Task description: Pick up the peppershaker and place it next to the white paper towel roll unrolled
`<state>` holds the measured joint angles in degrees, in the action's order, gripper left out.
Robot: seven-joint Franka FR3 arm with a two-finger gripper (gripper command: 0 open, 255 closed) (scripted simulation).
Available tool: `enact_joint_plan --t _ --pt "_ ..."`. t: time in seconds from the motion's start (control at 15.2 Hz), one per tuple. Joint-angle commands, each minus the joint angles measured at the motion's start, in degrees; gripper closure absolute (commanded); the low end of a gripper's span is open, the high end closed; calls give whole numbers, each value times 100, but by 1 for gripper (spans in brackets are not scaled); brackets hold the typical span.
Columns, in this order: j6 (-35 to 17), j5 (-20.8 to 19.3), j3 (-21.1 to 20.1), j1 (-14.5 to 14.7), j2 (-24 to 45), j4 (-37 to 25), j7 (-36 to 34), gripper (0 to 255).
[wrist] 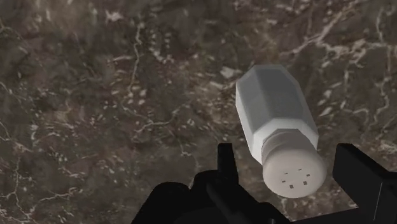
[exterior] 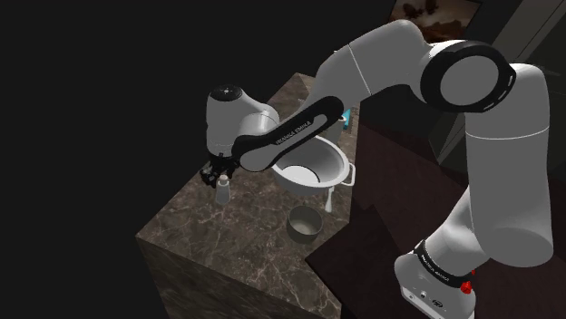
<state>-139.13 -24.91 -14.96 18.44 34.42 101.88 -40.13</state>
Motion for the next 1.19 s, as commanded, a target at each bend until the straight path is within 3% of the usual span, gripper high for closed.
enact_joint_plan --t 0.0,0.53,1.12 --pt "0 0 0 0 0 0 0 255" --pt "0 0 0 0 1 0 0 255" --pt "458 231 -157 -101 -444 -33 205 255"
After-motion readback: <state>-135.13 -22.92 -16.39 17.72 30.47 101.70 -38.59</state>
